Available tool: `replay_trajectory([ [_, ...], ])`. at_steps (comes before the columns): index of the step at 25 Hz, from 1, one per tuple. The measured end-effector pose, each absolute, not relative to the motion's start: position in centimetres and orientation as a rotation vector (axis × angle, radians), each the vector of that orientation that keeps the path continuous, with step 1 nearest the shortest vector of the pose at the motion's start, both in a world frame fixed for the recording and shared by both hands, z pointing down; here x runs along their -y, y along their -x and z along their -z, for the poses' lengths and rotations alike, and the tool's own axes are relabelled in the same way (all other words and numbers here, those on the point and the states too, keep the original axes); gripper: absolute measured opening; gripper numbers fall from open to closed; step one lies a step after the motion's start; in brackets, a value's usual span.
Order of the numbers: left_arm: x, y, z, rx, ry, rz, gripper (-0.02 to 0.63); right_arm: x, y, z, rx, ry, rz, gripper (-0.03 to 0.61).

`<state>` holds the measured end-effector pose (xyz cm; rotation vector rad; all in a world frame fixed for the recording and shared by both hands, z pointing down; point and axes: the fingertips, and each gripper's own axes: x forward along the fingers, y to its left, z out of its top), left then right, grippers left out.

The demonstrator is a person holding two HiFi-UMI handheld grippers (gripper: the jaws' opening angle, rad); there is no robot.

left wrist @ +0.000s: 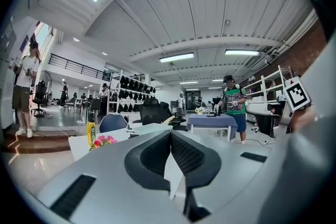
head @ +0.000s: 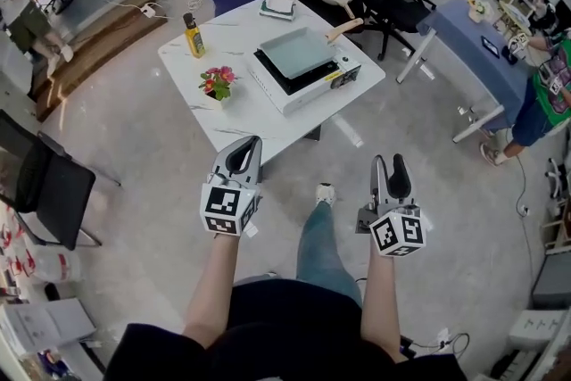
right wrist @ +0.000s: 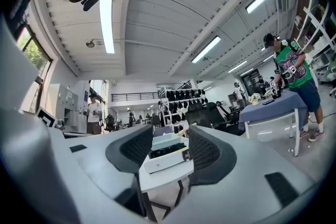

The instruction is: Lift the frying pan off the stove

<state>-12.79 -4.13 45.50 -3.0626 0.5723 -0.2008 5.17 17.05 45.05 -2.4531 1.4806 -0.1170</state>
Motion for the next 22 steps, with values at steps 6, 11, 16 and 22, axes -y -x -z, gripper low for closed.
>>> replay_trajectory([
  [6,10.9,4.9,-46.6,-0.801,3.027,0.133,0.02,-8.6,-17.0,-45.7,-1.601,2.391,0.101,0.201],
  [11,16.3,-0.7,-45.2,-0.994,2.961,0.135,0.02,-0.9,-26.1,-44.4,-1.74,2.303,0.097,0.201],
  [16,21.2,-2.9,-45.4,-1.208,2.907,0.203,0.02,6.4,-30.9,-43.7,-1.882,2.198,0.104,0.201],
  [22,25.1,-3.8,-45.1,-1.444,2.787,0.188,0.02,13.1,-35.1,-43.3,-2.038,2.107,0.123,0.199],
])
